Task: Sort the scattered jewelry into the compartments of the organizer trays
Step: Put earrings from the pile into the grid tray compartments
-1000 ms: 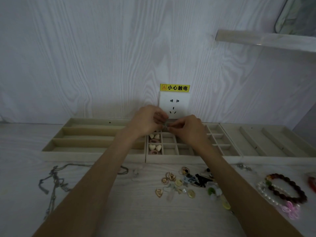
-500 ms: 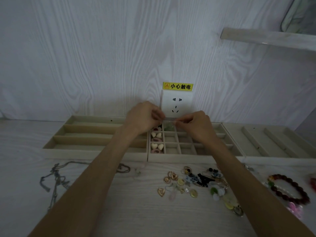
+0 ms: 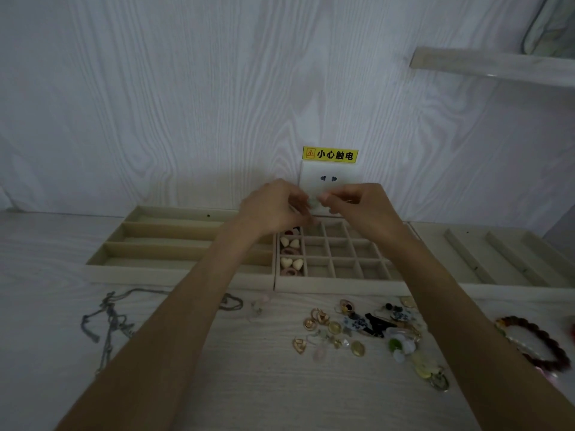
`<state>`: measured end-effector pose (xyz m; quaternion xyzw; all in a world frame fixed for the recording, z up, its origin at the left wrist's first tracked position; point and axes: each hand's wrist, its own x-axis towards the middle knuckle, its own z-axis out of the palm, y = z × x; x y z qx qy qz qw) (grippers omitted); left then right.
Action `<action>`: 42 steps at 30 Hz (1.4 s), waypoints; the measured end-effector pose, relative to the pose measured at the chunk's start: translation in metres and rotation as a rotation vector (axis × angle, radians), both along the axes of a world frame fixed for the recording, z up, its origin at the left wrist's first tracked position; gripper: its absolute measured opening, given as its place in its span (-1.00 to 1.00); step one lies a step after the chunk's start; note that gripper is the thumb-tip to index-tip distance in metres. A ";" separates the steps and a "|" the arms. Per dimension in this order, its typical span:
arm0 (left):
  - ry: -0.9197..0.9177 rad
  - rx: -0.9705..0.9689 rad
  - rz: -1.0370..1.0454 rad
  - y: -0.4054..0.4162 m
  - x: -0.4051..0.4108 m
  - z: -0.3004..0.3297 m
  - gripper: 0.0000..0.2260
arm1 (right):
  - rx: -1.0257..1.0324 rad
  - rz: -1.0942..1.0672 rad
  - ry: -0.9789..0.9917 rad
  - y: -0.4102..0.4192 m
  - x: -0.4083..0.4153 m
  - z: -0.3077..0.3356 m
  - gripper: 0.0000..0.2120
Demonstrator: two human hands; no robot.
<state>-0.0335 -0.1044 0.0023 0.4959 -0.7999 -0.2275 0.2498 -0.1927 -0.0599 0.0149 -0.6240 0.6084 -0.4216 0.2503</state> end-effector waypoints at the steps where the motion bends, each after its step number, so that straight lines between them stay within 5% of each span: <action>1: 0.004 0.008 -0.020 0.000 -0.001 -0.001 -0.82 | 0.008 0.016 -0.031 0.001 0.002 0.004 -0.86; 6: 0.160 0.071 -0.098 0.003 -0.003 0.002 -0.95 | 0.068 0.079 -0.398 0.007 0.009 0.018 -0.86; 14: 0.281 0.186 -0.200 0.037 0.014 0.034 -0.83 | 0.305 0.247 -1.027 0.034 -0.003 0.020 -0.84; 20: 0.236 0.299 -0.323 0.081 0.035 0.050 -0.77 | 0.355 0.328 -1.210 0.071 -0.002 0.027 -0.85; 27: 0.450 0.346 -0.235 0.107 0.046 0.044 -0.77 | 0.363 0.357 -1.316 0.093 0.005 0.031 -0.83; 33: 0.367 0.112 -0.074 0.108 0.036 0.028 -0.82 | 0.343 0.331 -1.162 0.093 0.013 0.027 -0.85; 36: 0.057 -0.200 0.038 0.113 0.026 0.019 -0.87 | 0.128 0.160 -0.651 0.091 0.020 0.028 -0.84; 39: 0.134 -0.306 0.179 0.115 0.032 0.021 -0.90 | -0.132 -0.059 -0.164 0.090 0.017 0.031 -0.85; 42: 0.182 -0.298 0.229 0.112 0.042 0.023 -0.90 | -0.119 -0.028 -0.022 0.091 0.014 0.033 -0.89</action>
